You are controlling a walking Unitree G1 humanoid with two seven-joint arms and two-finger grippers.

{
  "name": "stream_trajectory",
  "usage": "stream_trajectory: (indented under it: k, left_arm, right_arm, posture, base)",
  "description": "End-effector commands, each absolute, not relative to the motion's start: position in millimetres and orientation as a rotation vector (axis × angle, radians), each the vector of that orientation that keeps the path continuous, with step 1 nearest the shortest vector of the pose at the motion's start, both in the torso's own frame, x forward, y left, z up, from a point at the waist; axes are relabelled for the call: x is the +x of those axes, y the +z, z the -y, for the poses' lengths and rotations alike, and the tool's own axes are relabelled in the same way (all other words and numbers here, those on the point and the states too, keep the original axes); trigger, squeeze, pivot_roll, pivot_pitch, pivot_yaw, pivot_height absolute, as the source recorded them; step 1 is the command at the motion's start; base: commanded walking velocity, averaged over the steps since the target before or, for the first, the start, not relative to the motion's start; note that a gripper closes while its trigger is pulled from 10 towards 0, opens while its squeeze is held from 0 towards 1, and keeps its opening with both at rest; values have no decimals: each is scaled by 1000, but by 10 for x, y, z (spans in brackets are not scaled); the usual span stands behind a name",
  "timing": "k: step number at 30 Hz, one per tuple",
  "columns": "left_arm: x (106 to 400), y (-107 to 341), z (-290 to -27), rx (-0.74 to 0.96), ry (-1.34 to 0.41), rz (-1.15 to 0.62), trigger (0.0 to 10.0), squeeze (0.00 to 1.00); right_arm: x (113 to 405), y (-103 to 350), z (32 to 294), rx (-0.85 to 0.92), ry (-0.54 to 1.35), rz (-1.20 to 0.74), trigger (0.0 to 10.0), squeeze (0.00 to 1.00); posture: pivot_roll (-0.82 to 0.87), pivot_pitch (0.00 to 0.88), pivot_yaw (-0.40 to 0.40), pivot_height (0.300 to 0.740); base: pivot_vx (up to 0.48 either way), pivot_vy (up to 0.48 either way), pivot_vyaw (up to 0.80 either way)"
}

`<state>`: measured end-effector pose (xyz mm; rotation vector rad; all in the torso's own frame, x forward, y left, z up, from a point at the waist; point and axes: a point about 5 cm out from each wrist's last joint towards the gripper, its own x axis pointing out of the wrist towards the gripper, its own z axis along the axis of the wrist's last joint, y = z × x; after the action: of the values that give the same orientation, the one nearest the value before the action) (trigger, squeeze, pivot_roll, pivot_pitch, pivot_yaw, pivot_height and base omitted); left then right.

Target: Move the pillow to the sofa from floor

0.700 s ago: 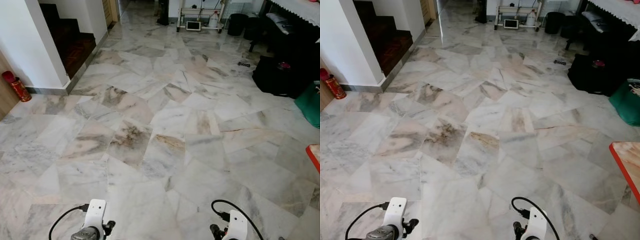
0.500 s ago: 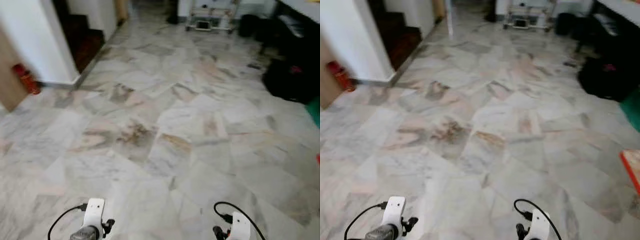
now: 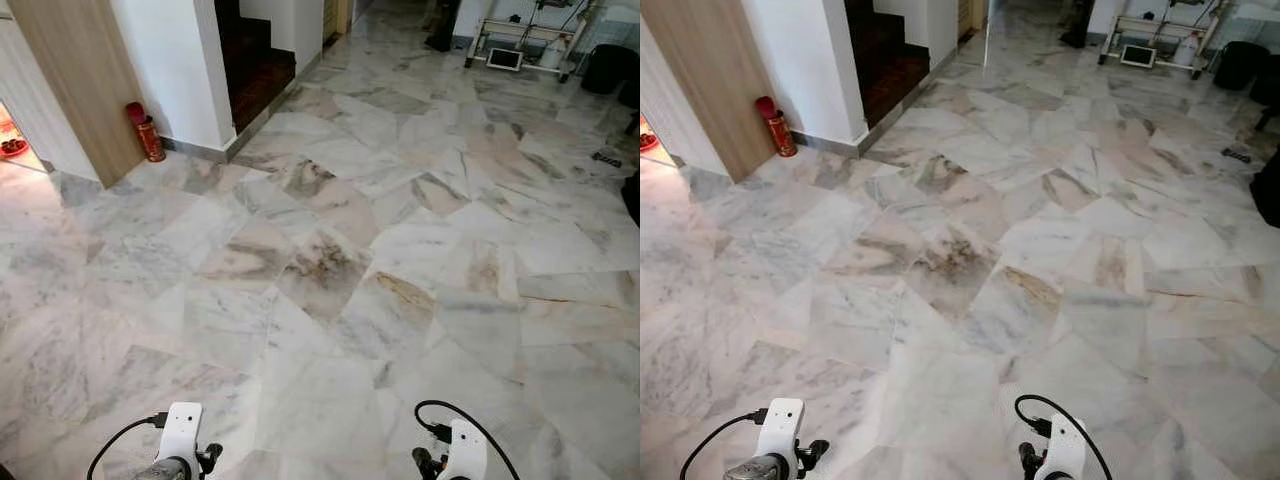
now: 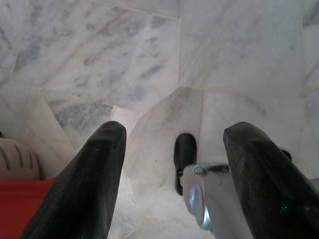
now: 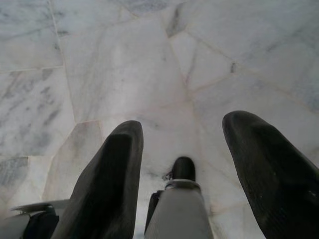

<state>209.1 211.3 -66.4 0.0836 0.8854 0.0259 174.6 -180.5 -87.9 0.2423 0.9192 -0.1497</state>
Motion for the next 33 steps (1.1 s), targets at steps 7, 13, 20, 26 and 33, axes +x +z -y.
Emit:
stream_trajectory:
  k: [7,13,20,26,33]
  left_arm:
    - [2033,-698,-2122,79,40,-908,10000,0]
    - [2026,-701,-2131,86,44,-917,10000,0]
    - [2013,-705,-2145,97,43,-920,10000,0]
    - [1956,-734,-2157,95,47,-936,10000,0]
    - [1873,-759,-2237,93,67,-955,10000,0]
  right_arm:
    - [1739,-883,1806,233,-145,-925,10000,0]
    - [1725,-888,1821,234,-151,-930,10000,0]
    - [1707,-894,1842,226,-148,-937,10000,0]
    - [1703,-895,1841,226,-142,-937,10000,0]
    - [1711,-893,1833,224,-132,-937,10000,0]
  posture:
    - [-76,0,-32,740]
    - [-76,0,-34,740]
    - [-74,0,-36,740]
    - [-71,0,-39,740]
    - [-70,0,-40,740]
  base:
    - [0,0,800]
    - [0,0,800]
    - [0,0,800]
    - [0,0,800]
    - [0,0,800]
